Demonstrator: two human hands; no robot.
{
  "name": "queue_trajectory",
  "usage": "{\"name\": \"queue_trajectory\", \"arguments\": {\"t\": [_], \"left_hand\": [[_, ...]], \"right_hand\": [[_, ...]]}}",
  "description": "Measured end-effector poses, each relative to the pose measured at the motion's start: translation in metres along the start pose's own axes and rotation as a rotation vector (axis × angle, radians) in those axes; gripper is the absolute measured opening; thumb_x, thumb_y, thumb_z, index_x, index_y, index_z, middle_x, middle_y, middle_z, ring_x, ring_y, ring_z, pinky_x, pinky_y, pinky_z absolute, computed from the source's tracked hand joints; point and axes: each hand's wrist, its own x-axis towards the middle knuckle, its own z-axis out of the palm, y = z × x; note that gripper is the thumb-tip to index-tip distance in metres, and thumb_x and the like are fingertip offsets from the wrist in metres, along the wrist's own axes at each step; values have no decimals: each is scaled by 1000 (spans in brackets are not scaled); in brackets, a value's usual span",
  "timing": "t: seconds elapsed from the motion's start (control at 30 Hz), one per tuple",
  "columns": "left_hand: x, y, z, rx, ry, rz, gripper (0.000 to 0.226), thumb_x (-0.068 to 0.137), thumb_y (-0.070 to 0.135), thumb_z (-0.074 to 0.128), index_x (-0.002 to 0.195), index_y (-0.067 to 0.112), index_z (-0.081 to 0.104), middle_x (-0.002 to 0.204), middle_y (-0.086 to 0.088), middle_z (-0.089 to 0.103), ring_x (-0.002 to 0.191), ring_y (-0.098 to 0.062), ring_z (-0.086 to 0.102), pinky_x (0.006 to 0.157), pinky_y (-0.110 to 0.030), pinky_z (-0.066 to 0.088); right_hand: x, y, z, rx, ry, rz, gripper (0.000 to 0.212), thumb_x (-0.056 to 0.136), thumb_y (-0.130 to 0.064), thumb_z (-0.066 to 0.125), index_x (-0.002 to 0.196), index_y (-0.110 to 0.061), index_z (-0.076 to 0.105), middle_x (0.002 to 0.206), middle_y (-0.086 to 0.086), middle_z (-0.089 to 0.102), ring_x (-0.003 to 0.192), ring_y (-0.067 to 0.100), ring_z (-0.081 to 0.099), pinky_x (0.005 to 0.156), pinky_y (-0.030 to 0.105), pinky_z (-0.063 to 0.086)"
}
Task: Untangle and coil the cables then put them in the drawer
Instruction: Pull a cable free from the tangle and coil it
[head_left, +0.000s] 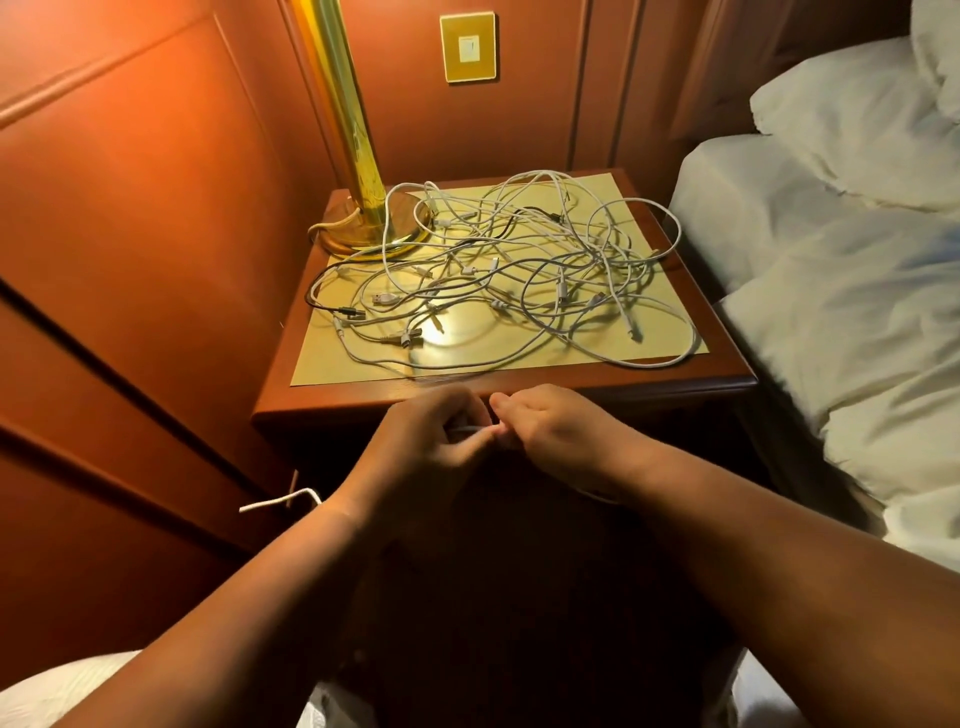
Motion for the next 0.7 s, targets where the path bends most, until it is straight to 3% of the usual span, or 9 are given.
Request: {"name": "queue_trajectory", "arguments": {"t": [0.03, 0.13, 0.27, 0.37, 0.43, 0.57, 0.7], "left_hand": [[1, -3, -1, -102, -18, -34, 22, 83, 37, 75, 94, 23, 62, 69, 3, 59, 59, -8, 50, 57, -22, 41], [3, -3, -1, -434, -104, -98, 35, 83, 49, 72, 110, 29, 64, 82, -23, 62, 69, -32, 57, 66, -40, 49], [4, -1, 7, -582, -85, -100, 27, 92, 33, 65, 104, 8, 64, 77, 1, 63, 61, 0, 55, 59, -12, 41], [5, -6, 15, -621, -69, -97, 37, 88, 47, 61, 98, 11, 61, 79, 4, 62, 69, -7, 57, 64, -23, 47], [5, -7, 18, -650, -94, -108, 37, 91, 47, 59, 100, 11, 59, 83, 2, 64, 77, -13, 59, 70, -30, 50], [3, 0, 21, -700, -125, -139, 31, 99, 36, 50, 99, 6, 55, 72, 12, 65, 67, -2, 59, 62, -15, 47], [-1, 3, 24, -650, -71, -167, 51, 90, 51, 53, 103, 2, 55, 82, -6, 60, 77, -20, 54, 71, -40, 46]], "right_hand": [[-1, -2, -1, 198, -40, 72, 51, 106, -38, 32, 63, -24, 54, 60, -6, 48, 56, 10, 42, 60, 31, 33], [-1, -4, -1, 654, -198, 274, 52, 104, -48, 28, 65, -19, 47, 53, -2, 34, 43, 10, 28, 42, 25, 25], [-2, -2, -6, 1015, -363, 330, 51, 102, -45, 28, 61, -18, 42, 46, -5, 26, 35, 9, 18, 37, 20, 16], [-5, -3, -6, 1213, -424, 347, 44, 97, -41, 33, 60, -18, 43, 44, -6, 27, 33, 7, 20, 37, 20, 14], [-7, -4, -6, 1273, -439, 344, 37, 92, -37, 39, 59, -19, 41, 43, -7, 27, 34, 7, 19, 38, 21, 12], [-9, -4, -2, 1265, -412, 345, 37, 90, -32, 40, 55, -20, 36, 44, -6, 26, 36, 8, 16, 41, 22, 10], [-7, -3, 1, 1072, -299, 346, 42, 94, -31, 31, 54, -19, 32, 43, -2, 26, 36, 12, 19, 45, 27, 14]]}}
